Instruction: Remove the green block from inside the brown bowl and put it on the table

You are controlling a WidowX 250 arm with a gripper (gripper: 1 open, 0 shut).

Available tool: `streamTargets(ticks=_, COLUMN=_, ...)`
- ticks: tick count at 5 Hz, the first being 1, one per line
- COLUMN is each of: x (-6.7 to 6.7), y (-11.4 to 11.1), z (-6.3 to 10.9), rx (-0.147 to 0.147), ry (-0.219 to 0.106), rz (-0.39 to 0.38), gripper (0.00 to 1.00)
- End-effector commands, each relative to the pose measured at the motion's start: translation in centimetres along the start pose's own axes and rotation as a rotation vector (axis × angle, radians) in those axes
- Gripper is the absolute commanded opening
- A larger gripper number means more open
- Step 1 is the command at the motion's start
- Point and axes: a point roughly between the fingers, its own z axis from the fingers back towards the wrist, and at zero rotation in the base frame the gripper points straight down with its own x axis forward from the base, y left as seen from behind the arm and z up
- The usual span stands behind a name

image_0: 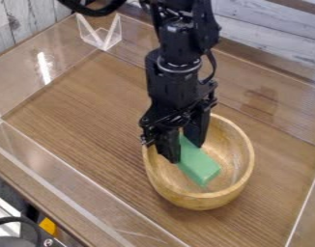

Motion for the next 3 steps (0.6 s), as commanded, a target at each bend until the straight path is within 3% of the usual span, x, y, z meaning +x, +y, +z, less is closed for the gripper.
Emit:
streamTargets(ticks=1, x=0.3, y=-0.89, z=1.71, rx=-0.069, ry=-0.015, rz=0.01, gripper=0.0)
streamTargets(ticks=3, x=0.51, y=-0.7, z=2.11, rx=-0.07, ry=-0.021, rz=0.014, gripper=0.0)
